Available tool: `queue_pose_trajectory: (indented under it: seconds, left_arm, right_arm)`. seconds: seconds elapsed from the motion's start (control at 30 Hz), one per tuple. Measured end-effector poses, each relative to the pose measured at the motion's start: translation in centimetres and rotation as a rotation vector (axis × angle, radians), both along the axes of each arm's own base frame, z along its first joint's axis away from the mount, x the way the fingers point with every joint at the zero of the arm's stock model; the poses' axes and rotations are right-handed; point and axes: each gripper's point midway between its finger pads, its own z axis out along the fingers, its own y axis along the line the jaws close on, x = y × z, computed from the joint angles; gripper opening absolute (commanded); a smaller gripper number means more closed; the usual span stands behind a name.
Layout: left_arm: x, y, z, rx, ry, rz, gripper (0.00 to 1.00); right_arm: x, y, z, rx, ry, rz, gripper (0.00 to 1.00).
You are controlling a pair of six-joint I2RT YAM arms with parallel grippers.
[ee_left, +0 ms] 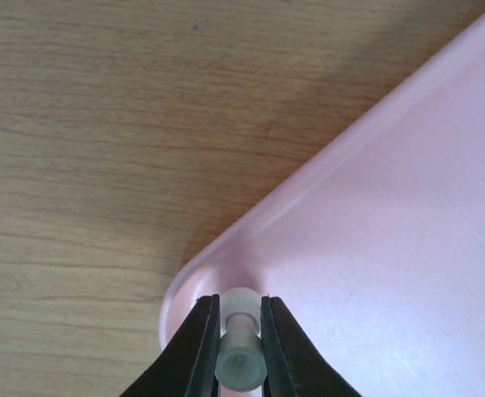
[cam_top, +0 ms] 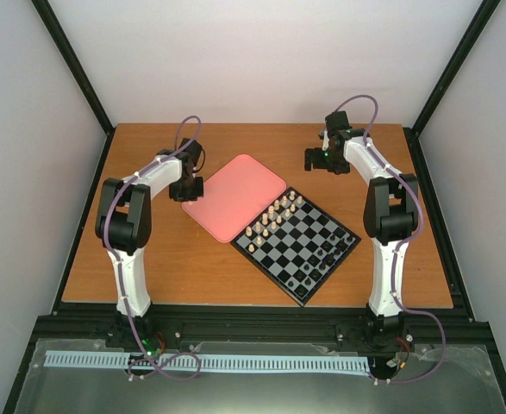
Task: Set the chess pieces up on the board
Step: Pick up the chess piece from the storage box, then place the chess piece on the chessboard.
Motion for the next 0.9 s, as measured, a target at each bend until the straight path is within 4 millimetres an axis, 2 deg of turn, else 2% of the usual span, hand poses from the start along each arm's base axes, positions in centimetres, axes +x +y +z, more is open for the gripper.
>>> queue_pose_trajectory:
  seconds: [0.1, 0.2, 0.27, 0.33, 0.4, 0.5, 0.57, 0.7, 0.9]
  left_arm:
    - [-0.6, -0.5, 1.3, -0.022, -0.011, -0.011, 0.01]
    - [-2.2, -1.7, 4.2, -0.053, -0.046, -0.04, 0.01]
    - [-3.7, -3.7, 6.7, -0.089, -0.088, -0.084, 0.01]
    - [-5.6, -7.1, 8.8, -0.141, -0.125, -0.157, 0.01]
    - [-7.9, -10.5, 9.8, -0.191, -0.132, -0.233, 0.01]
    - [-11.7, -14.6, 9.0, -0.239, -0.08, -0.331, 0.01]
    - [-13.5, -15.7, 7.6, -0.241, -0.025, -0.359, 0.01]
    - [-15.0, -15.9, 5.4, -0.218, 0.041, -0.357, 0.01]
    - [-15.0, -16.1, 4.7, -0.214, 0.049, -0.343, 0.01]
  right_arm:
    - [0.0, 0.0, 0.0, -0.001, 0.0, 0.0, 1.0]
    - [0.0, -0.1, 0.0, -0.003, -0.001, -0.002, 1.0]
    - [0.0, -0.1, 0.0, -0.003, -0.001, -0.002, 1.0]
    - [0.0, -0.1, 0.0, -0.004, -0.001, -0.002, 1.0]
    - [0.0, -0.1, 0.0, -0.006, -0.001, -0.003, 1.0]
    - [0.0, -0.2, 0.0, -0.01, -0.002, -0.005, 1.0]
    - [0.0, -0.2, 0.0, -0.01, -0.002, -0.005, 1.0]
    - [0.0, -0.2, 0.0, -0.01, -0.002, -0.005, 1.0]
    - [-0.1, -0.2, -0.2, -0.011, 0.003, -0.005, 1.0]
